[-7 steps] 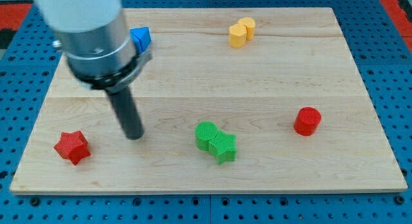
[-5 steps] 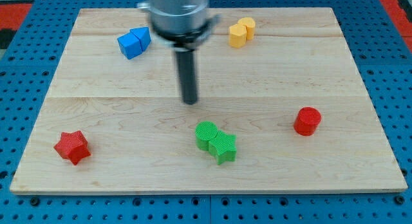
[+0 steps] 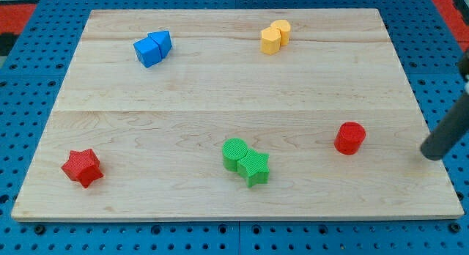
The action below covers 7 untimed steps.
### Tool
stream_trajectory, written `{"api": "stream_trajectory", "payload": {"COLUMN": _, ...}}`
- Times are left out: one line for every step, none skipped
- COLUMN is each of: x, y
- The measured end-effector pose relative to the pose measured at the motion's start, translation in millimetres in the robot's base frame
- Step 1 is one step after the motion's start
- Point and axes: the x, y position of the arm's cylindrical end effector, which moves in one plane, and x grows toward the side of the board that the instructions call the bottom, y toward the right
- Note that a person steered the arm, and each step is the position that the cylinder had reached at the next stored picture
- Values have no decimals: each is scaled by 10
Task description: Move the red circle to the red star
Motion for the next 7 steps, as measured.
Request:
{"api": "stream_trajectory", "payload": {"x": -241, "y": -356}}
{"api": "stream_trajectory", "payload": {"x": -266, "y": -962}}
{"api": "stream_trajectory", "payload": {"x": -265, "y": -1021}}
{"api": "stream_trajectory", "payload": {"x": -181, "y": -875}}
{"api": "stream_trajectory", "payload": {"x": -141, "y": -969}}
{"api": "stream_trajectory", "payload": {"x": -137, "y": -1350}}
{"api": "stream_trajectory", "payload": {"x": -137, "y": -1803}}
